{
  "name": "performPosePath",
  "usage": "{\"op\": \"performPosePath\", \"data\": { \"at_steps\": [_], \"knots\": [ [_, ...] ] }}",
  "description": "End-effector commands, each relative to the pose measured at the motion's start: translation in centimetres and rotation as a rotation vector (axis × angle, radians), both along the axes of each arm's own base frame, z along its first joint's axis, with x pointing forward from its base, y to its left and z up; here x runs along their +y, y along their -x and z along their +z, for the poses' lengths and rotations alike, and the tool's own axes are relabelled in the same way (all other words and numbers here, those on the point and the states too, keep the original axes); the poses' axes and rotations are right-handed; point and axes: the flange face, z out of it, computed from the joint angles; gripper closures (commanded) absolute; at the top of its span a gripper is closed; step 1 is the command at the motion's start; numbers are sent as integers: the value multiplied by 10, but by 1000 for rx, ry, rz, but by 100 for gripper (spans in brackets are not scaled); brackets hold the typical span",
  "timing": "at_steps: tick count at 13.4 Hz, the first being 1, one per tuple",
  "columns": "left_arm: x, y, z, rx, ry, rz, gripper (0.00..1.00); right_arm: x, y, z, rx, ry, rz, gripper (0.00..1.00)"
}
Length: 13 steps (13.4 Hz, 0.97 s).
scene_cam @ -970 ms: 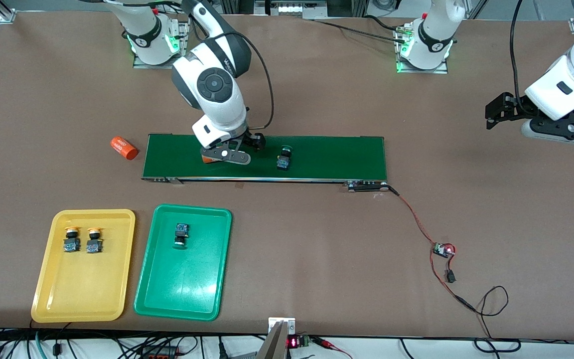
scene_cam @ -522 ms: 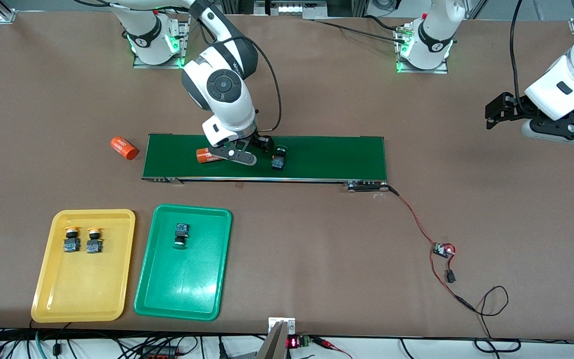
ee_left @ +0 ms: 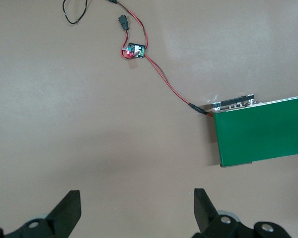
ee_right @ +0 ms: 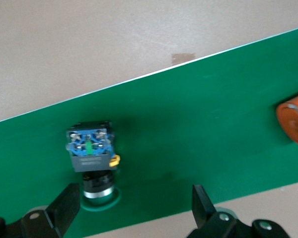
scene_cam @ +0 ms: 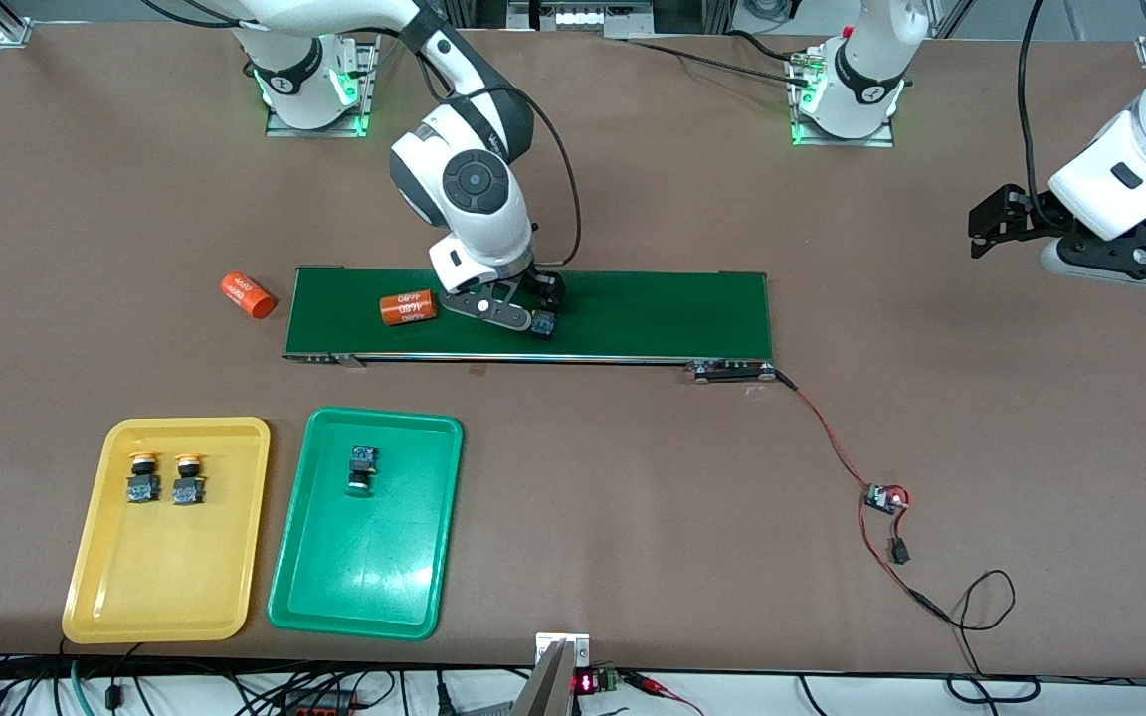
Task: Sort buttons by color to trays
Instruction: 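Lift the green button and carry it toward the green tray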
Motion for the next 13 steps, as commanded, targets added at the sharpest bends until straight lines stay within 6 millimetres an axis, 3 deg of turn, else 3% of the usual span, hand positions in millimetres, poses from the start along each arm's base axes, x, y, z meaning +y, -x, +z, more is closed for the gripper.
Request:
{"op": "performPosePath", "data": {
  "at_steps": [1, 10, 12, 13],
  "knots": [
    [-1, -2, 1, -3, 10, -15, 0, 10, -4, -4, -14, -32, -18, 0],
    [0, -2, 1, -1, 9, -13, 0, 3, -11, -47, -43, -10, 41, 3],
    [-1, -1, 1, 0, 9, -16, 0, -4, -15, -51, -39, -1, 63, 20],
    [-1, -1, 1, 2, 9, -16, 0, -8, -18, -51, -38, 1, 76, 38]
  ]
}}
